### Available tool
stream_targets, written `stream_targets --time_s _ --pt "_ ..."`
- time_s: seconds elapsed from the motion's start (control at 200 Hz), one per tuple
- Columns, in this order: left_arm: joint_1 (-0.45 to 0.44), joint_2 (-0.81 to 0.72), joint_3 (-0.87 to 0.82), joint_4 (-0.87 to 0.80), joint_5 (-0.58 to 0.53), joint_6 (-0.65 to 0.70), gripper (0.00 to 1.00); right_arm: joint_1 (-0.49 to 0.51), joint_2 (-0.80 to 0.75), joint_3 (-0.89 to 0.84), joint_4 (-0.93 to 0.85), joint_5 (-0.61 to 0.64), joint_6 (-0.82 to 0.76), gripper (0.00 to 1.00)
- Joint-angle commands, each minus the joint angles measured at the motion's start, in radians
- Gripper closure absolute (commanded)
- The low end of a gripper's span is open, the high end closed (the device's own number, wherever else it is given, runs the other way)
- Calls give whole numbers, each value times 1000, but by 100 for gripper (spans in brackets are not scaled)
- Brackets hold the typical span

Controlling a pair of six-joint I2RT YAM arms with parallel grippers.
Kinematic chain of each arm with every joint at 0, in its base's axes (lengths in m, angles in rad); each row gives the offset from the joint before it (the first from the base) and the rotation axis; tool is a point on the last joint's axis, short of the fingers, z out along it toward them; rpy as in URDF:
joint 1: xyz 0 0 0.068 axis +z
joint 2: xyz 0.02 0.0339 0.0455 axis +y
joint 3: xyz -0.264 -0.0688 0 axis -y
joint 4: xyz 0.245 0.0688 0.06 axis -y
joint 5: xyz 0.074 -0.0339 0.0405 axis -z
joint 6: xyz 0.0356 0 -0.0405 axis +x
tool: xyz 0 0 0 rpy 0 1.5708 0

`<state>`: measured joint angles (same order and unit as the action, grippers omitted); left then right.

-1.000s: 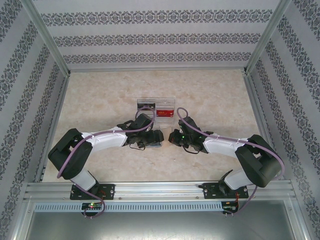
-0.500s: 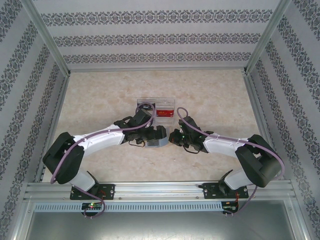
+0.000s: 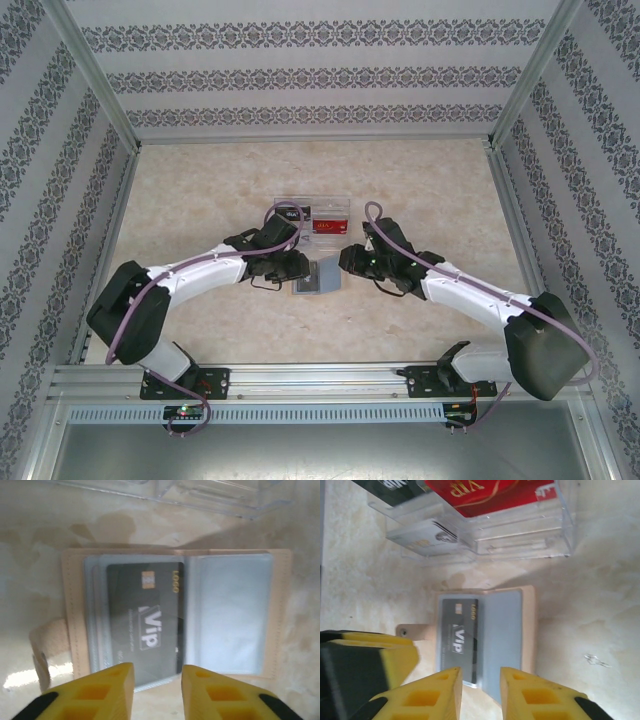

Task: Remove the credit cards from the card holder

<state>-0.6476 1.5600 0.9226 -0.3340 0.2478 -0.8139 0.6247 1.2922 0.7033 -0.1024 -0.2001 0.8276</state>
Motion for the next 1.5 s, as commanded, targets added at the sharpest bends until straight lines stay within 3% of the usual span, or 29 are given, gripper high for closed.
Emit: stream_targets --time_s 0.0,0.175,0.62,0.899,1.499 --pt "17 25 4 -14 -5 24 73 19 26 55 -18 -41 -36 78" --pt "22 49 -27 13 0 14 76 55 145 117 37 -137 -17 87" --pt "23 72 -80 57 18 -15 81 66 351 117 127 -205 41 85" --pt "23 93 -80 61 21 -21 86 67 400 119 126 -194 40 82" --pt "22 100 -82 63 28 -29 87 64 450 120 135 -200 47 84"
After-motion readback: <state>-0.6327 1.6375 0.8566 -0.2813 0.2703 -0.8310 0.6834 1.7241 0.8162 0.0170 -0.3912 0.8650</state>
